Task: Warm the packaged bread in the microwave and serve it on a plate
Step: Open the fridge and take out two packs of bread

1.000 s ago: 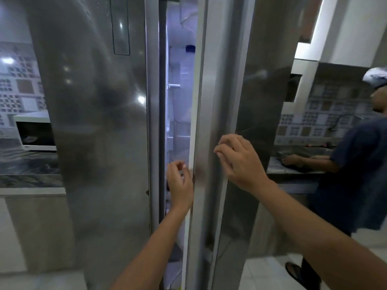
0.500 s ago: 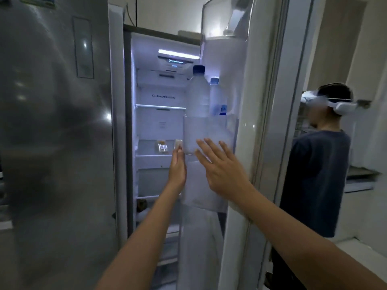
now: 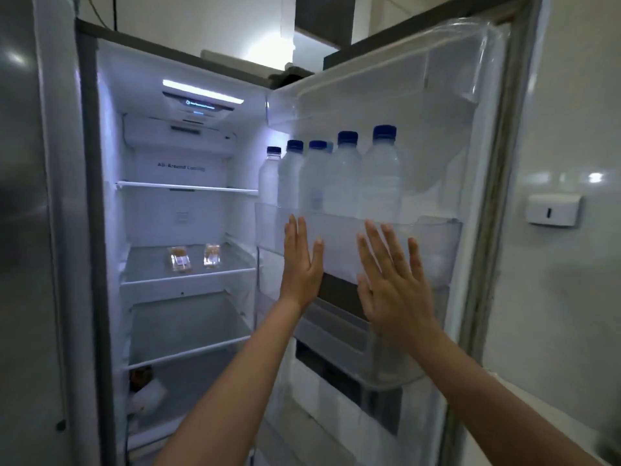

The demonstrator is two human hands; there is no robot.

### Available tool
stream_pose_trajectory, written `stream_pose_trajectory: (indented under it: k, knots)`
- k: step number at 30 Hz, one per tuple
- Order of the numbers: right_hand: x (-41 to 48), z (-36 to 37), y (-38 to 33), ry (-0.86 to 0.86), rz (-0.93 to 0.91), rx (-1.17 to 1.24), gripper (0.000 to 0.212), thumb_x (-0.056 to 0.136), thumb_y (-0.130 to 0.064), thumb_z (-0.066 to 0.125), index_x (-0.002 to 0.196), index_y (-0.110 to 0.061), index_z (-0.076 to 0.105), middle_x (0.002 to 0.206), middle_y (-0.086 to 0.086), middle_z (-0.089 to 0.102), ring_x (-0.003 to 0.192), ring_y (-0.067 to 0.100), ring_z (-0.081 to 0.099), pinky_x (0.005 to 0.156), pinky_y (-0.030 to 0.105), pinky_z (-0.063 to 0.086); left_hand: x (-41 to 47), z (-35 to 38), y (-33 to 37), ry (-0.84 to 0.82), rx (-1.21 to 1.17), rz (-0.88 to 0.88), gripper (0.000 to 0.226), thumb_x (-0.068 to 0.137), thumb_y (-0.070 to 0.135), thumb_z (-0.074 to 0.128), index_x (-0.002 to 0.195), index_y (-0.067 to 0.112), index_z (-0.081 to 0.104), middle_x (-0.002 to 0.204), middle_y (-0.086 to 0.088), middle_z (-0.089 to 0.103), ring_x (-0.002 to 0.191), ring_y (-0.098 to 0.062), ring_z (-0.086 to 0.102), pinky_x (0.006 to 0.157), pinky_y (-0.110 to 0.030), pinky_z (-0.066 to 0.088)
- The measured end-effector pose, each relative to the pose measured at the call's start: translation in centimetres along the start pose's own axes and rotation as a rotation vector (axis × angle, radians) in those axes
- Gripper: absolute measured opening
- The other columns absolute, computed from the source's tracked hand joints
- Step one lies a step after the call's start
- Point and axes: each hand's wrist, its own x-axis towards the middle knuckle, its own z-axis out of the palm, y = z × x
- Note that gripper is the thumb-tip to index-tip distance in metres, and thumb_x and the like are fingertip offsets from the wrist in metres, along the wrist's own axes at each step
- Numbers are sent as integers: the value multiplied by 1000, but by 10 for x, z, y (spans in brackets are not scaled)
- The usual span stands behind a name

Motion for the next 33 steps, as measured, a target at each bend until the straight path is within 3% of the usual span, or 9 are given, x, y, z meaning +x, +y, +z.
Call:
stream_pose_trajectory:
  k: [3, 8, 12, 16, 20, 25, 30, 33]
  knots:
    - [-10, 14, 29, -22, 53, -62, 65, 87, -27, 47, 146, -5, 27, 158, 9, 3, 147, 23, -4, 117, 48, 3, 13, 30, -3, 41, 148, 189, 67, 92, 58, 18, 146, 27, -7, 156, 7, -14, 145, -7, -14, 119, -33, -5]
    - [-3, 45, 54, -154, 92, -181, 66, 89, -32, 36, 148, -8, 19, 156, 13, 14, 146, 23, 4, 115, 53, 1, 41, 64, -16, 52, 403, 315, 64, 94, 59, 8, 147, 27, -6, 157, 2, -11, 144, -10, -17, 116, -31, -19]
    - [5, 79, 67, -219, 165, -165, 66, 88, -33, 30, 148, -9, 14, 156, 10, 17, 146, 22, 6, 116, 51, 3, 66, 81, -34, 18, 528, 470, 60, 97, 55, 16, 149, 30, -1, 158, 2, -9, 146, -15, -10, 117, -37, -16]
    - [1, 106, 82, -214, 309, -68, 63, 88, -34, 33, 145, -8, 24, 150, 13, 34, 140, 24, 19, 116, 44, 8, 82, 101, -43, 18, 622, 591, 62, 97, 51, 20, 149, 28, -4, 158, 3, -16, 147, -19, -6, 118, -38, -11]
    - [1, 130, 100, -175, 414, 23, 60, 88, -35, 35, 141, -7, 31, 144, 15, 43, 135, 26, 29, 114, 40, 17, 90, 125, -47, 41, 652, 646, 62, 96, 46, 28, 150, 24, 5, 158, 1, -14, 147, -18, -6, 119, -35, -10]
    - [1, 152, 109, -178, 538, 161, 61, 89, -39, 34, 140, -5, 34, 142, 18, 43, 132, 32, 38, 104, 48, 38, 99, 147, -52, 55, 703, 685, 63, 95, 44, 35, 149, 20, 15, 158, -3, -6, 147, -18, -9, 118, -33, -12]
    - [2, 167, 119, -201, 579, 269, 69, 88, -45, 30, 144, -4, 29, 149, 17, 33, 139, 32, 29, 112, 47, 31, 104, 161, -58, 48, 731, 714, 63, 96, 42, 35, 150, 19, 13, 158, -3, -10, 147, -19, -8, 119, -34, -10]
    - [3, 171, 118, -202, 615, 307, 68, 89, -43, 33, 146, -7, 25, 153, 14, 26, 142, 30, 22, 114, 40, 21, 104, 164, -59, 45, 754, 705, 62, 95, 42, 36, 149, 19, 16, 158, -5, -2, 147, -18, -9, 119, -34, -8]
